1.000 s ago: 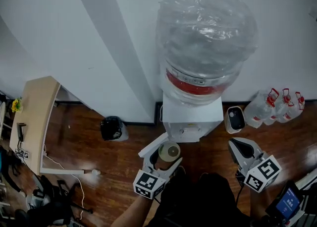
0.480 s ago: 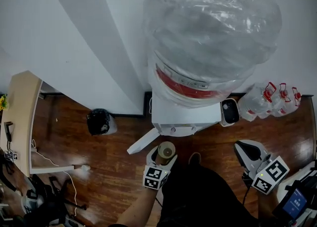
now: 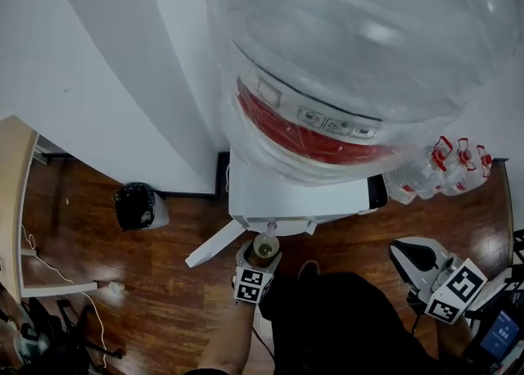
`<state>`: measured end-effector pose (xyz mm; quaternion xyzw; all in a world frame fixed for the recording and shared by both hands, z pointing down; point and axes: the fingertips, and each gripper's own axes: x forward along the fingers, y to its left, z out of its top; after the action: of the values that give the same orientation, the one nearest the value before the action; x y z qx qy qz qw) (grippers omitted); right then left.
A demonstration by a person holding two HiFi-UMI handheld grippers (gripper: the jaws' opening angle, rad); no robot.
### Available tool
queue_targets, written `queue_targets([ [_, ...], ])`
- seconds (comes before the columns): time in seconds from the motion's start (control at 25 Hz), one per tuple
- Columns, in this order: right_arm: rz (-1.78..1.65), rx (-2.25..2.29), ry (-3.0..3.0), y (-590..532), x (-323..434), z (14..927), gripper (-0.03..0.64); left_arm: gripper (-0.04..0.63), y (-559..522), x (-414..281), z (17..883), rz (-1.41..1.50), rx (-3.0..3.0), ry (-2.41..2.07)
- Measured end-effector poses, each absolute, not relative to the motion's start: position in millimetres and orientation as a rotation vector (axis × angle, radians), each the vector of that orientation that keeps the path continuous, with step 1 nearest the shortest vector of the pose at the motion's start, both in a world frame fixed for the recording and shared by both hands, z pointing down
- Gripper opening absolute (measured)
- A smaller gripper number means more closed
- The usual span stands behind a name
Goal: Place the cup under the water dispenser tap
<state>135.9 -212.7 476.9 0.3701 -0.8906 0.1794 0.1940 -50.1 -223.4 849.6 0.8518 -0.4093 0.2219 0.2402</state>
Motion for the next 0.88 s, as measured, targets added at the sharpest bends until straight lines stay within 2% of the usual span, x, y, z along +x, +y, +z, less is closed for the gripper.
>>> queue_targets([
  [0.4,0.622,0.998,-2.514,-231.0,124.8,511.2,0.002,0.258,-278.3,-44.2,901.0,0.550,2.400,-1.222],
  [0.88,0.607,0.936,-2.482,-231.0,114.5,515.4,0.002,0.261,-290.9,-41.6,905.0,0.480,2.407,-1.338],
])
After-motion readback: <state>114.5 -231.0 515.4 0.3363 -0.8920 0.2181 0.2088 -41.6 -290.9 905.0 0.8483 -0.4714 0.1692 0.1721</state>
